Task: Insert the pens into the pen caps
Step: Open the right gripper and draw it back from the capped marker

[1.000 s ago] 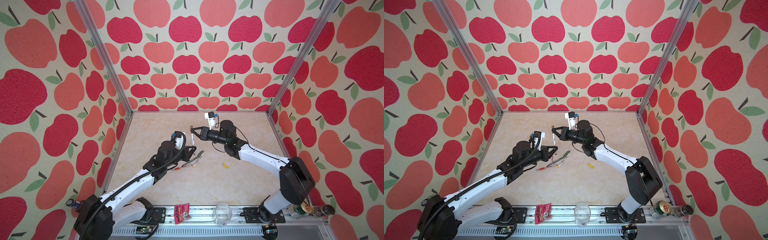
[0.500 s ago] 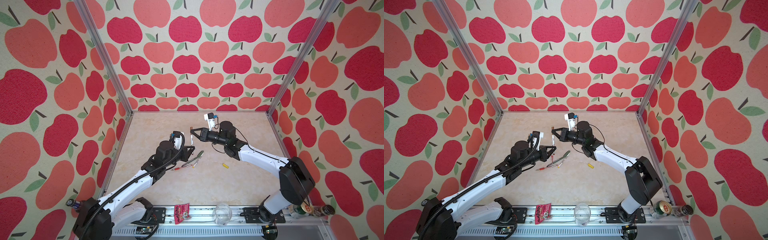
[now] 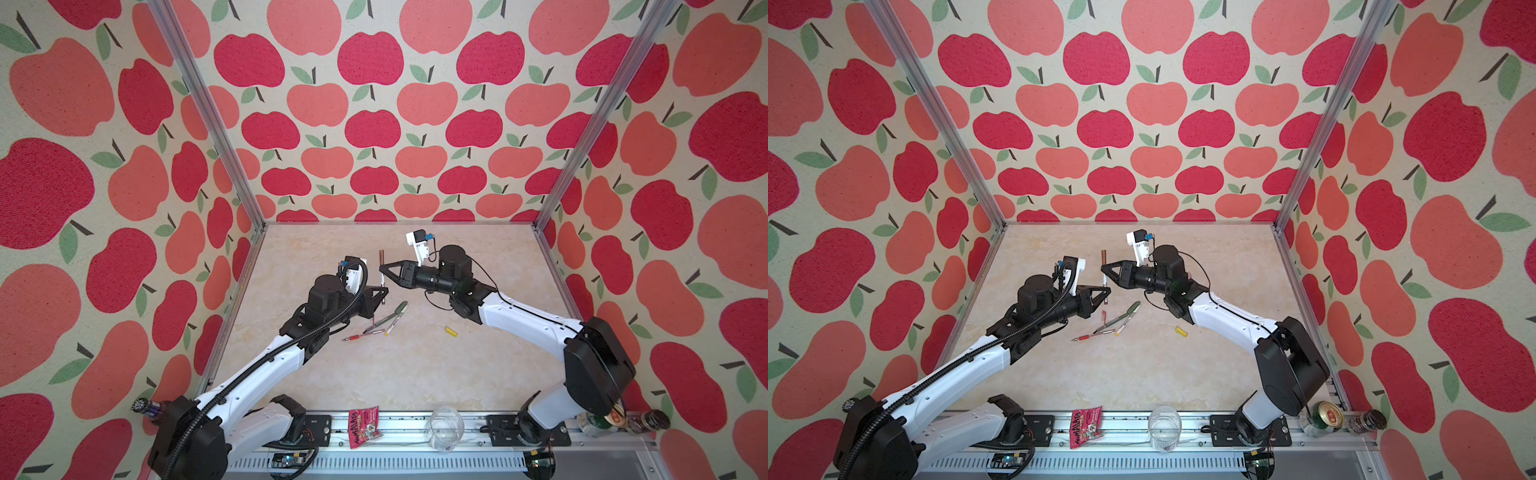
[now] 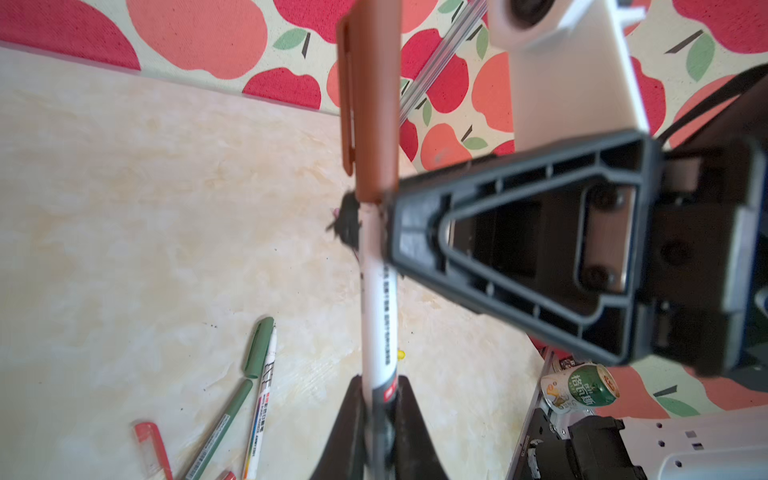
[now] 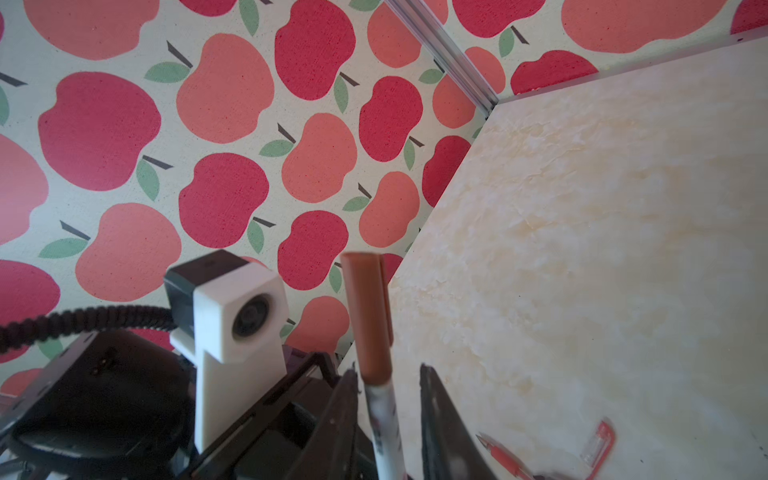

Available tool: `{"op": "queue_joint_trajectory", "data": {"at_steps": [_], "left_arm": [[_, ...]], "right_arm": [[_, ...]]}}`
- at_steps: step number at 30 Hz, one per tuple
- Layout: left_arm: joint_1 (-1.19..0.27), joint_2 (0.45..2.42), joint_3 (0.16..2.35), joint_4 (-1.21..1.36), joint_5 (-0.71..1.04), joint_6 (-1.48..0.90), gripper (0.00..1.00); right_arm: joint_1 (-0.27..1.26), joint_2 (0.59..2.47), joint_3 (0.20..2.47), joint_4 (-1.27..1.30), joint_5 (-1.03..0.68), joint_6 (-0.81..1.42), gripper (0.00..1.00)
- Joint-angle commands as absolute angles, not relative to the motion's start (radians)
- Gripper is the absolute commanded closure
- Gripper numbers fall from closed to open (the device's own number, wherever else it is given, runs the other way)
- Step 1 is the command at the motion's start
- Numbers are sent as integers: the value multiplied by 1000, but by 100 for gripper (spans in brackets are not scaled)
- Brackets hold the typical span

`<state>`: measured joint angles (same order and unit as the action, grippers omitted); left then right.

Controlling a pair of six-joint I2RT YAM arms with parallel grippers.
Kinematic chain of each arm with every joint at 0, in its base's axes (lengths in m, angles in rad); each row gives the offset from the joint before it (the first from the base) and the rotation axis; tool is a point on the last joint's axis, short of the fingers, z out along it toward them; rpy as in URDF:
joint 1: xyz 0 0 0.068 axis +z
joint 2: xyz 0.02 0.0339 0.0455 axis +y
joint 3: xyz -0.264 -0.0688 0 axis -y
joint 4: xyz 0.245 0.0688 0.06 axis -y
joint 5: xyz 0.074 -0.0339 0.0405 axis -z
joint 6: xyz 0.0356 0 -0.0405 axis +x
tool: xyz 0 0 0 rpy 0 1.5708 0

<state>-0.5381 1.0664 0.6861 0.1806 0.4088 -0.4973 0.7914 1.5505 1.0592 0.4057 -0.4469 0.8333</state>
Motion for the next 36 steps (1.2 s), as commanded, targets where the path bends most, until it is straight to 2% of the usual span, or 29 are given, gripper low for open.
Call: {"op": "queue_joint_trajectory", "data": {"at_steps": [1, 5, 11, 18, 31, 36], "left_arm": [[-532, 1056, 691, 221, 424, -465, 92], [-533, 1041, 663, 198, 416, -461, 92], [-550, 1028, 700, 78, 332, -374, 93], [-610, 1059, 781, -60, 190, -240, 93], [-723, 1129, 831, -92, 0, -148, 93], [-739, 1136, 829, -78, -25, -138, 94]], "right_arm": [[790, 1487, 1063, 304, -465, 762, 61], [775, 1428, 1078, 240, -451, 702, 52], [762, 1351, 1128, 40, -366, 571, 47], [767, 1406, 1278, -177, -247, 508, 47], [808, 1548, 1450, -278, -186, 526, 48], [811, 1572, 1473, -297, -179, 532, 54]]}}
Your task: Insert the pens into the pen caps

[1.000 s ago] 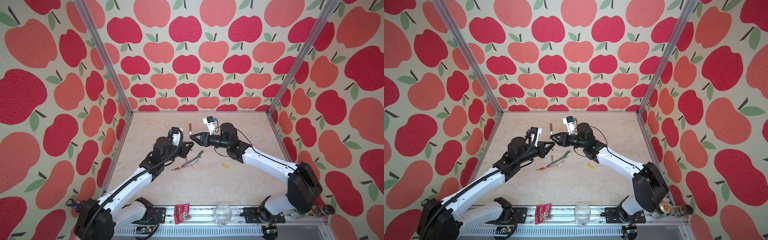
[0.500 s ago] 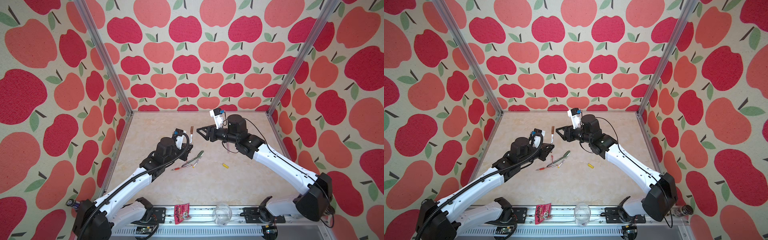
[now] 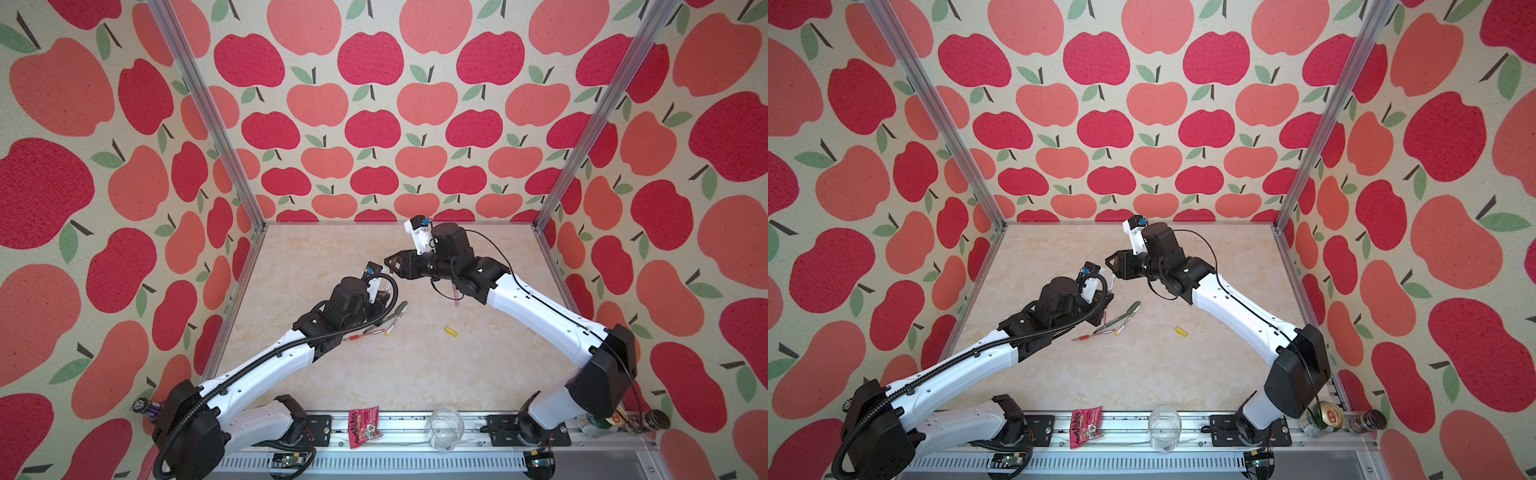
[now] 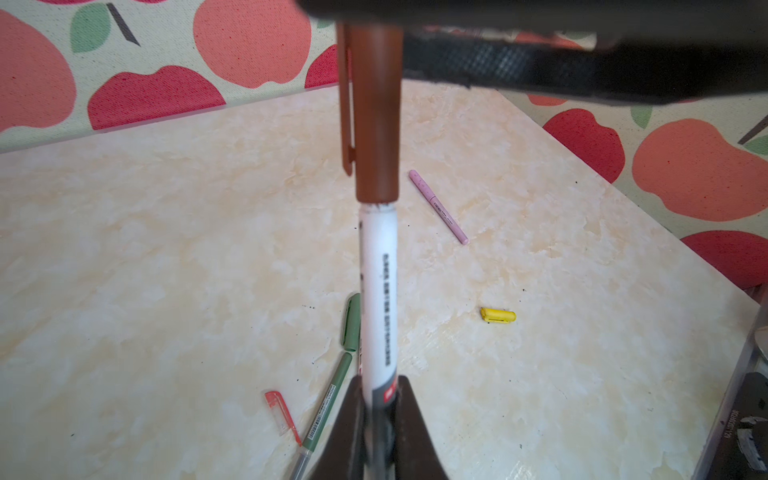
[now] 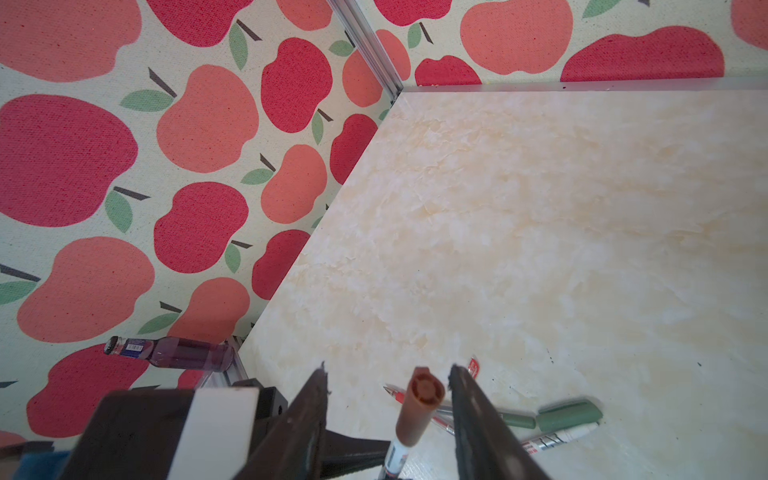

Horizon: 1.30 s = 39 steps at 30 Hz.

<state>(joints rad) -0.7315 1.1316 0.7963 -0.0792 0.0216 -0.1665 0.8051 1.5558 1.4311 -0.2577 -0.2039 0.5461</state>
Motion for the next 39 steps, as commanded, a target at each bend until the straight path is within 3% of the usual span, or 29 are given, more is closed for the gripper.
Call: {"op": "queue_joint_trajectory", "data": {"at_steps": [1, 14, 24, 39], "left_arm": [[-742, 1135, 828, -74, -29, -138, 94], [-747, 1122, 819, -21, -44, -150, 93], [-744, 1104, 829, 132, -66, -126, 93], [-710, 1163, 953, 234, -18, -64, 93]], "right_arm": [[811, 1576, 1477, -300, -179, 534, 55], [815, 1601, 1470, -305, -205, 555, 87], [815, 1598, 1423, -315, -244, 570, 94], [828, 1597, 1297, -309, -303, 613, 95]]}}
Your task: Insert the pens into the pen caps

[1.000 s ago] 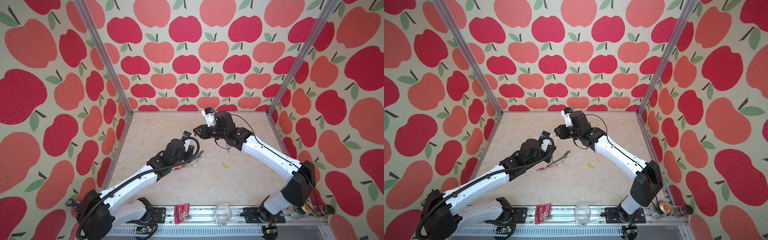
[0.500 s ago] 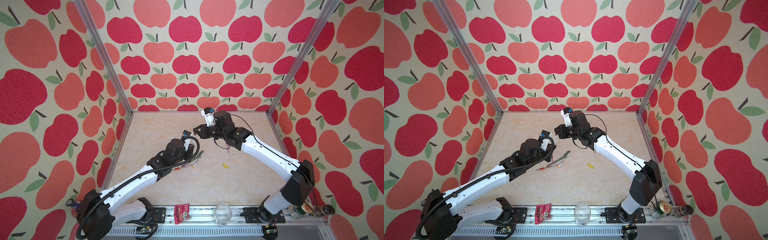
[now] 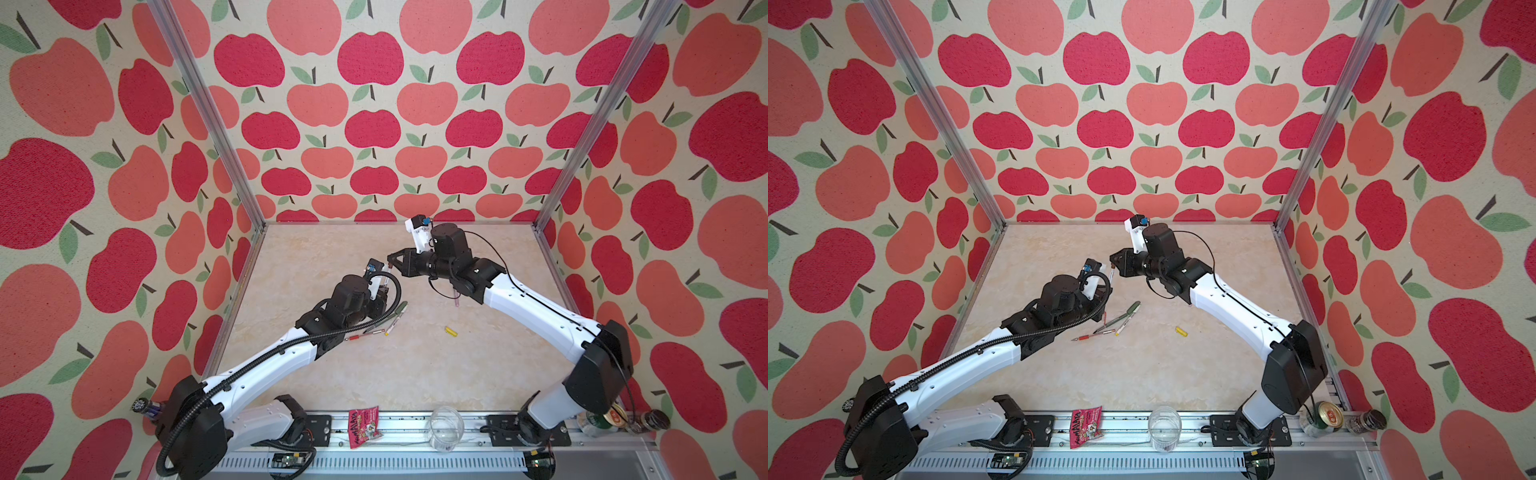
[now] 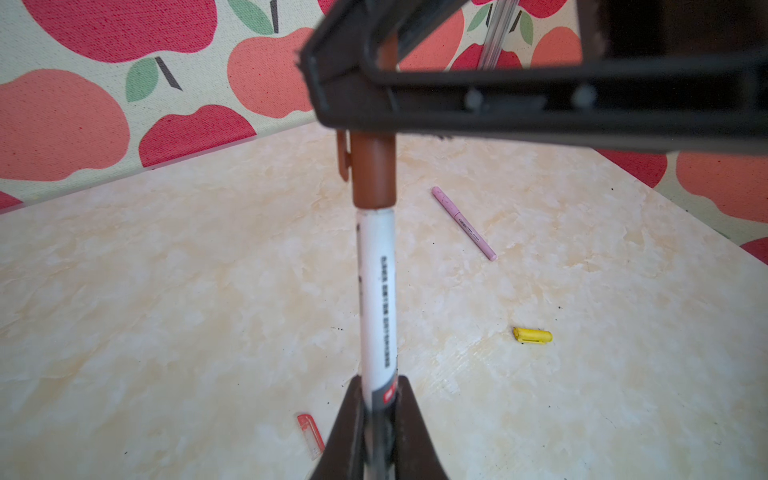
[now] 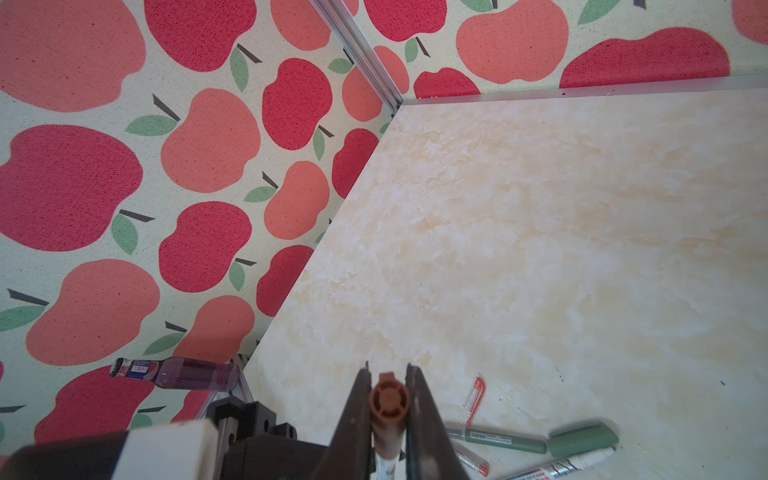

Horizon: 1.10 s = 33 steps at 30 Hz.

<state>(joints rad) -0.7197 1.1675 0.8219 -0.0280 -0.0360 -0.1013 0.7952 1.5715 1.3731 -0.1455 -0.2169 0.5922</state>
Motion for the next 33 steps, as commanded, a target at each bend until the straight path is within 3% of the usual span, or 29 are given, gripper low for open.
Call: {"op": "queue_joint_trajectory", "data": {"at_steps": [1, 18, 33], "left_arm": [[-709, 1173, 962, 239, -10, -63, 93], [-707, 1218, 1026, 277, 15, -38, 93], [-721, 1158, 851, 142, 16, -135, 93]], "right_arm": [[831, 1596, 1285, -299, -305, 620, 95], [885, 1612, 1137, -193, -316, 699, 95], [732, 1515, 1228, -144, -340, 670, 85]]}}
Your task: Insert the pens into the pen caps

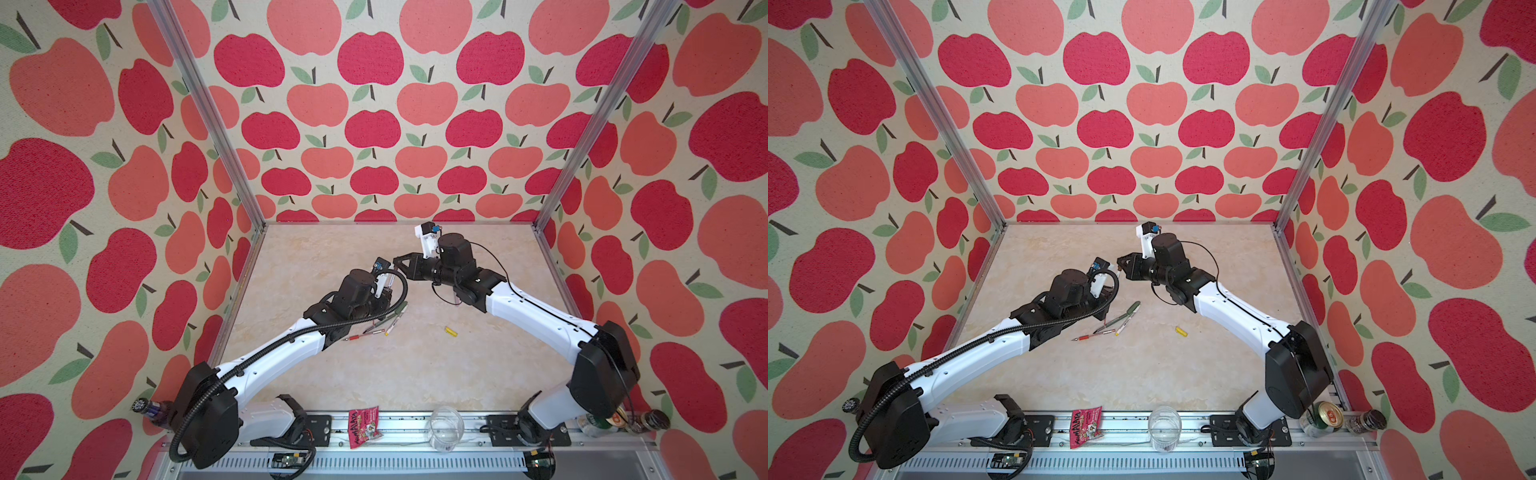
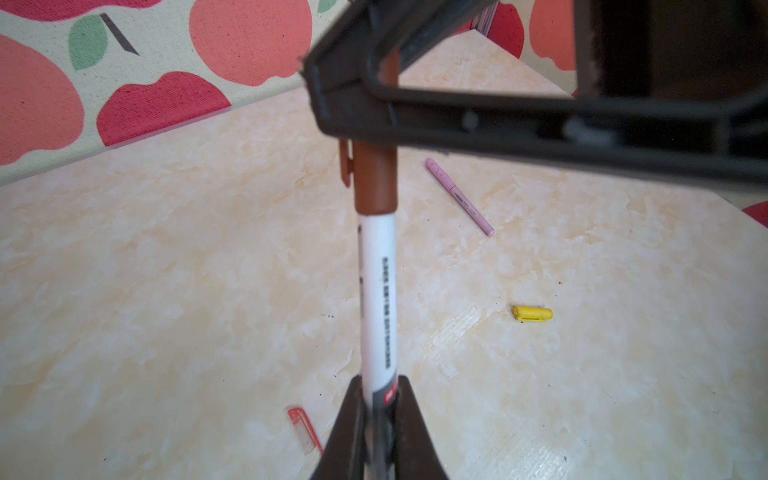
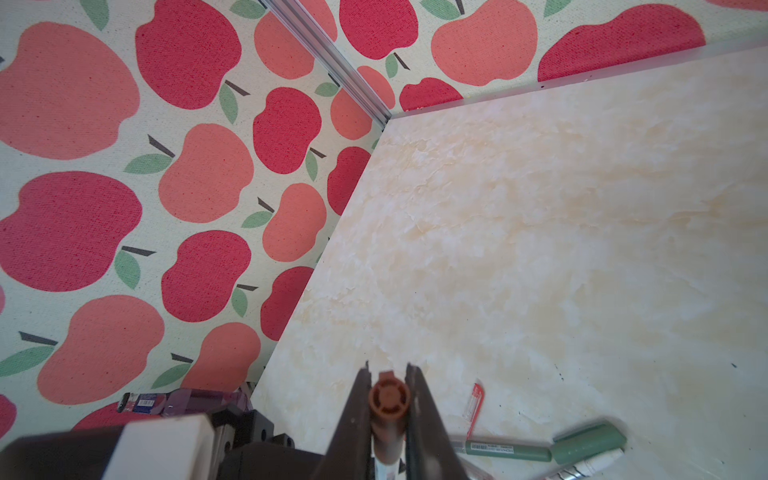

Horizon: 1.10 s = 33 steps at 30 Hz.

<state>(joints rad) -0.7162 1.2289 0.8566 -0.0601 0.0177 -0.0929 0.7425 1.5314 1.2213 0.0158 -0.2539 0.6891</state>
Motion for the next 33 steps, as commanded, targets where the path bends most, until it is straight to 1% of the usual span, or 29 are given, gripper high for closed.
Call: {"op": "queue_joint_trajectory", "data": {"at_steps": [1, 5, 8, 12, 15, 20, 22, 24, 27, 33], "left_arm": [[-722, 1152, 830, 132, 13, -147, 93], [-737, 1145, 772, 99, -1, -188, 93], [-742, 1156, 762, 81, -16, -225, 93], [-744, 1209, 799, 55, -35, -299, 93], [-745, 1296, 870, 17, -32, -396, 92], [-759, 1512, 1071, -118, -4, -577, 93], [-768, 1610, 1192, -210, -3, -636, 93], [-778, 1709, 1306, -284, 8, -676, 93], [-792, 1866, 1486, -425, 25, -712, 93], [-802, 2159, 1818, -664, 83, -782, 93]], "right_arm": [[721, 1507, 1241, -142, -347, 660, 83], [688, 1483, 1276, -133, -395, 635, 74], [670, 1453, 1289, -128, -431, 615, 65], [650, 1389, 1267, -124, -447, 582, 56], [620, 1331, 1233, -153, -408, 557, 53], [550, 1230, 1159, -245, -218, 516, 51], [511, 1200, 1126, -282, -140, 515, 51], [471, 1176, 1095, -305, -99, 529, 50], [405, 1136, 1050, -324, -74, 566, 50], [266, 1068, 974, -317, -86, 620, 50]]}}
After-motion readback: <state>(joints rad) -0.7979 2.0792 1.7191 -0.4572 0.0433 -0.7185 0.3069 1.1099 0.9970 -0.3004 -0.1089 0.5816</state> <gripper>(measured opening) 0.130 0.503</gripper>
